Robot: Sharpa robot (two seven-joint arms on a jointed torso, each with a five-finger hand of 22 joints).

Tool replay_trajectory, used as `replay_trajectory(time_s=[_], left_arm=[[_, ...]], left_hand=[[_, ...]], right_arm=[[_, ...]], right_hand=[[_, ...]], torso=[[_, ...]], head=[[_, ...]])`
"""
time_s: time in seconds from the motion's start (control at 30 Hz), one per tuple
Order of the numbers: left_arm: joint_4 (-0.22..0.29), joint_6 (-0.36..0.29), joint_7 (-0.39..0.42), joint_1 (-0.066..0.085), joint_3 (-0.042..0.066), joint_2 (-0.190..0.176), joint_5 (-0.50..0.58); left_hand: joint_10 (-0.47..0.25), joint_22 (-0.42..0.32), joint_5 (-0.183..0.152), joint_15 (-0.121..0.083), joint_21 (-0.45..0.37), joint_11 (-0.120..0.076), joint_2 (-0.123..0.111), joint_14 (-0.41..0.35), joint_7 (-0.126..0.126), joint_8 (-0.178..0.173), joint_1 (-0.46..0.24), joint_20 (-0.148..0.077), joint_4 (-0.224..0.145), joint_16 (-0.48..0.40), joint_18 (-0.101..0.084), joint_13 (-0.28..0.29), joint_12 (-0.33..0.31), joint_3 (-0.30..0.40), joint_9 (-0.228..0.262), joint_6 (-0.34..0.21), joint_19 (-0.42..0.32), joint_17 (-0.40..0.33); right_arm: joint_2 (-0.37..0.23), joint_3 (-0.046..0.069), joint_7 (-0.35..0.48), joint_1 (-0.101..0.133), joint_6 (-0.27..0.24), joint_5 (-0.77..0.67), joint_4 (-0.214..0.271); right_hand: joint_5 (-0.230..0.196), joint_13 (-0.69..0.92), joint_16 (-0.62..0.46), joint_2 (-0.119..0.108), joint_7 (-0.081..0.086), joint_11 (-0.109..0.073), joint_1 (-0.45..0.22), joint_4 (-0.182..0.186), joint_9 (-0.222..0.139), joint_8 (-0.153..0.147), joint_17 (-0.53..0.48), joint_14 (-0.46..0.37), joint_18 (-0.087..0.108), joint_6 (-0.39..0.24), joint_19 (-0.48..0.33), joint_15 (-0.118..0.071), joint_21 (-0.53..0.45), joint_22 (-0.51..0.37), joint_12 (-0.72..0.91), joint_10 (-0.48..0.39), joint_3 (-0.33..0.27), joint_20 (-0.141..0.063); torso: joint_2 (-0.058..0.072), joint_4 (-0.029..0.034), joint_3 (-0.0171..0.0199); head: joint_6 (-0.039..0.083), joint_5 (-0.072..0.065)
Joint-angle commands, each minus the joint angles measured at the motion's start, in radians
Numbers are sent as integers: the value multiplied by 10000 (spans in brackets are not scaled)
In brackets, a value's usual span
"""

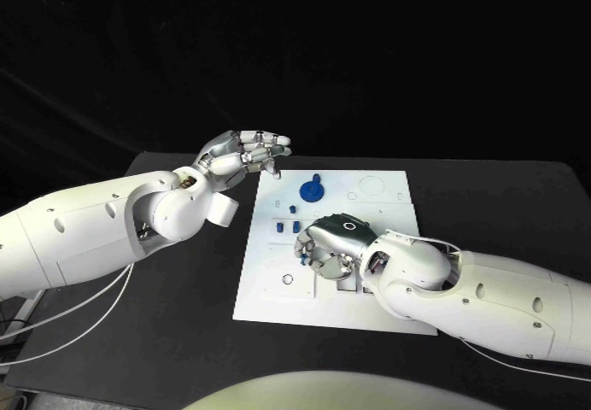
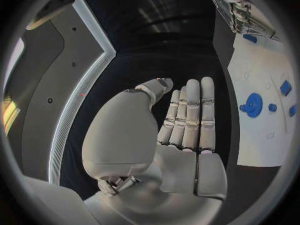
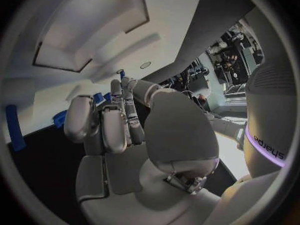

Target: Assemble the parts on the task board

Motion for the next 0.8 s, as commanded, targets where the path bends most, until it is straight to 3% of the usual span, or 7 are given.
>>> replay_trajectory(time_s=[0.03, 0.8], left_arm=[[16, 216, 22, 0, 6, 7, -42], [26, 274, -61, 1, 6, -15, -42]], left_hand=[[3, -11, -15, 78, -60, 53, 51, 12, 24, -43, -21, 34, -74, -61, 126, -16, -69, -12, -14, -13, 54, -9], [-4, -19, -14, 84, -73, 59, 60, 8, 30, -53, -34, 43, -80, -69, 128, -22, -79, -19, -17, -18, 50, -14]], right_arm=[[15, -2, 7, -16, -51, -244, -49], [-7, -3, 39, -14, 608, -190, -126]], right_hand=[[26, 15, 63, 38, 68, -230, -53, -1, 14, 36, 11, 417, -99, -31, 0, -21, -29, 15, 11, 146, 41, 25], [-16, 52, 57, 12, 67, -229, -116, 1, 44, 62, -28, 410, -95, -24, -16, -13, -46, 15, 7, 150, -10, 36]], torso=[[-6, 13, -5], [-4, 6, -2]], head=[[-14, 1], [-53, 24]])
